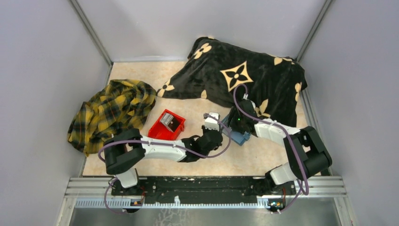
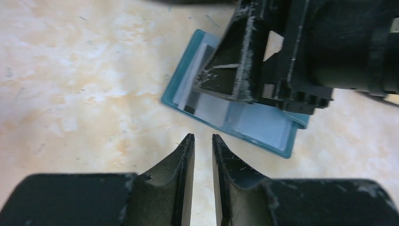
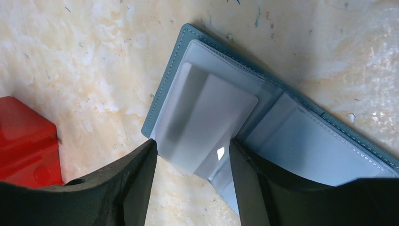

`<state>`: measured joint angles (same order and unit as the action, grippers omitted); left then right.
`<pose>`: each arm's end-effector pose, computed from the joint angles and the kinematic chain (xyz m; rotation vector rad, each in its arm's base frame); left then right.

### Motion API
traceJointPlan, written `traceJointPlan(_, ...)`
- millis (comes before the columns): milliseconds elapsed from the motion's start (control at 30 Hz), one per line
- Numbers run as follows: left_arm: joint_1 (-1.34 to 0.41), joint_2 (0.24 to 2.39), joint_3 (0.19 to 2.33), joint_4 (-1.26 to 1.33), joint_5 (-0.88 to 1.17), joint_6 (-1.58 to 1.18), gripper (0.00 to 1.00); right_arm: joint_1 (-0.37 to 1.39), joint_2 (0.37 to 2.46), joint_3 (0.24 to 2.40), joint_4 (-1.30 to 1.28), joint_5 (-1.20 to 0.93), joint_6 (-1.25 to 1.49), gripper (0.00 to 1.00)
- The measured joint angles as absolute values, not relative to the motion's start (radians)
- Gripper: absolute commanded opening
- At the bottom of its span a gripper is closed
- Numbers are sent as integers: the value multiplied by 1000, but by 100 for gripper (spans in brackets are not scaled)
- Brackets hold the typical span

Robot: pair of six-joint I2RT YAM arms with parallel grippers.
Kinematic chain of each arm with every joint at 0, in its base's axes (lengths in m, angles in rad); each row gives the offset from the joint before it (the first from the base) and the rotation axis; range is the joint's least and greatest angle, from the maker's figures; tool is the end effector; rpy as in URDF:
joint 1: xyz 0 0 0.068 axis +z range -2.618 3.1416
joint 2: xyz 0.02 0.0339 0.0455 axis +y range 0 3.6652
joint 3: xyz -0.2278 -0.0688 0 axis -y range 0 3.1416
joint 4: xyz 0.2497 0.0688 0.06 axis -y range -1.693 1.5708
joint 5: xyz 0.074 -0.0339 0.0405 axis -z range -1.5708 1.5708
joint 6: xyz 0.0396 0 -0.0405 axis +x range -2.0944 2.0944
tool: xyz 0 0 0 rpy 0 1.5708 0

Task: Put the credit cards into the card holder
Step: Insert the credit card into the card holder.

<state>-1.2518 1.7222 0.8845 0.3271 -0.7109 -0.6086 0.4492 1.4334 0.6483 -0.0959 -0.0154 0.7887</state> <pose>0.1364 -0.3307 0.1425 0.2123 1.9697 -0.4801 0.2521 0.1222 0.1175 0.4213 2.4994 0.5442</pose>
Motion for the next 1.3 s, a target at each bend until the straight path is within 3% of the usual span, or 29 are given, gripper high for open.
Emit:
traceJointPlan(267,-1137,1722,844,321,-717,-572,30,455,1485,707,-126,-20,795,60)
traceJointPlan(600,-937,1777,842,380,-530,-559,35,477,1527,768,-177,2,798,64)
traceJointPlan(1000,-918,1872,876,472,-258,-544,34,492,1581,854,-279,29,796,66)
traceJointPlan(1300,-918,1872,810,556,-162,-568,34,496,1615,899,-331,50,799,66)
